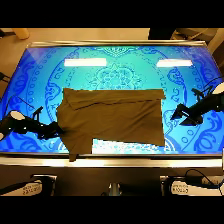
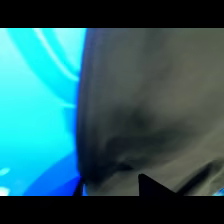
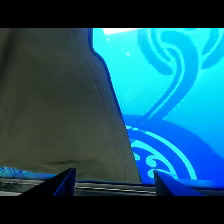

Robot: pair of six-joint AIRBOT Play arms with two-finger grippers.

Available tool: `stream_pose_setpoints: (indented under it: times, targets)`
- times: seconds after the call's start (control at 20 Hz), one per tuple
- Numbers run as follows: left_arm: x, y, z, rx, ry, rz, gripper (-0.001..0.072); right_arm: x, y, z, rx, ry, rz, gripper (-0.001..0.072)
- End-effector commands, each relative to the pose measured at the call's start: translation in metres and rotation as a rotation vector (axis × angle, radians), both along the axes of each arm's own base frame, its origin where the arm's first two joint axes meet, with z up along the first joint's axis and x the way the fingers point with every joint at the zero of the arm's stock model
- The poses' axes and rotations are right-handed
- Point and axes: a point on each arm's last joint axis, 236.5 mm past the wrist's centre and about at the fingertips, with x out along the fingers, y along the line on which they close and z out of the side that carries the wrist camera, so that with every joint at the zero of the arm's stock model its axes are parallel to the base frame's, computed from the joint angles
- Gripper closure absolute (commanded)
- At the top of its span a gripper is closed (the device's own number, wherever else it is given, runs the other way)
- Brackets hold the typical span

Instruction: Fold the shirts.

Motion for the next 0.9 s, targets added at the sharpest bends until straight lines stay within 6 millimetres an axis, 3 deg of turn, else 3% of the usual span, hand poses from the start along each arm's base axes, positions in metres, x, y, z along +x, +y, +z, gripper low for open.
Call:
stream_pose_setpoints:
  times: [0.0, 0.15, 0.35, 0.5, 0.75, 0.8, 0.85]
  targets:
    - [0.018, -0.003, -0.012, 0.040, -0.094, 0.033, 0.0380, -0.024, 0.008, -0.015, 0.031, 0.057, 0.035, 0.0173]
    - [0.022, -0.007, -0.011, 0.041, -0.108, 0.036, 0.0678, -0.050, 0.019, -0.040, 0.062, 0.116, 0.041, 0.0173]
    - [0.023, -0.007, -0.008, 0.042, -0.120, 0.033, 0.0680, -0.060, 0.032, -0.071, 0.090, 0.099, 0.019, 0.0173]
    - [0.024, -0.008, -0.003, 0.043, -0.132, 0.031, 0.0680, -0.069, 0.052, -0.079, 0.165, 0.104, -0.002, 0.0173]
    - [0.022, -0.011, 0.013, 0.035, -0.158, 0.020, 0.0680, -0.066, 0.070, -0.091, 0.212, 0.071, -0.058, 0.0184]
    - [0.022, -0.011, 0.017, 0.035, -0.167, 0.017, 0.0680, -0.069, 0.075, -0.093, 0.203, 0.074, -0.029, 0.0195]
    - [0.023, -0.011, 0.021, 0.037, -0.179, 0.016, 0.0680, -0.070, 0.084, -0.094, 0.193, 0.070, 0.021, 0.0285]
